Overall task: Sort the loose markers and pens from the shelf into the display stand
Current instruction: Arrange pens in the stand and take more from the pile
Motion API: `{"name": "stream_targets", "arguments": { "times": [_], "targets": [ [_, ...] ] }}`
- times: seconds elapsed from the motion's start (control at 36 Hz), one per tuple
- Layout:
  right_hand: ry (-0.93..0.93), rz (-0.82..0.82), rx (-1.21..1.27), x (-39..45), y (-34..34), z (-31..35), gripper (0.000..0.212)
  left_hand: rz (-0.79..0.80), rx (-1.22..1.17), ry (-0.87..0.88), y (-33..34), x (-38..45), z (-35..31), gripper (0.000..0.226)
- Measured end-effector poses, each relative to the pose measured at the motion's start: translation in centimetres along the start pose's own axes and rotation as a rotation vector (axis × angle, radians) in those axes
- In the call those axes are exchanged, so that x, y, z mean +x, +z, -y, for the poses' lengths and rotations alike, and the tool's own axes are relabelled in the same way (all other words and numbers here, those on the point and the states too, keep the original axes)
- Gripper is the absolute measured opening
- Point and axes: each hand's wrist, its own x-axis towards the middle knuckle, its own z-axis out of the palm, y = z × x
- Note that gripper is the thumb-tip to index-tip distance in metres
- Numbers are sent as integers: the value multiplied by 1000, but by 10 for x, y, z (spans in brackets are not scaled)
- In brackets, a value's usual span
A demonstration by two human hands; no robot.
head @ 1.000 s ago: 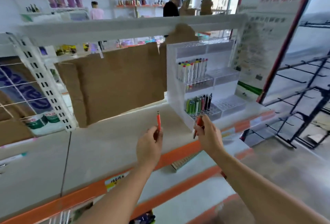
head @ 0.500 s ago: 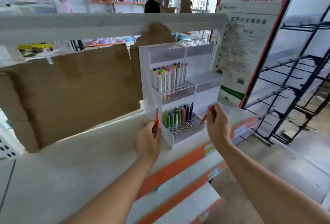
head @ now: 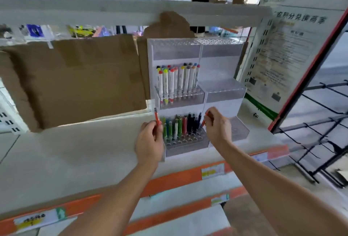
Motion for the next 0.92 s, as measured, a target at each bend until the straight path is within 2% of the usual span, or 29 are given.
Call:
{"name": "stream_targets", "arguments": {
  "times": [0.11,0.36,0.64,0.75,0.81,0.86,0.92],
  "targets": [
    [-41,127,-16,-1,4,-9,8,-36,28,-20,2,-8,-4,17],
    [-86,183,-16,6,1,-10,10,-70,54,-24,4,-14,-7,17],
    [-23,258,-48,5,8,-16,20,-66,65,-18,0,-11,1,18],
    [-18,211,-141,3,8,-13,12,-71,62,-14,-1,-8,-1,18],
    [-44,48,-160,-2,4,-8,11,-71,64,-13,-1,-7,-4,18],
    [-101,-107,-12,-9,1,6,10,-73,52,7,-2,-7,-7,17],
    [-218,-73,159,-14,1,32,9,-67,32,62,-2,-7,-9,15]
  ]
}}
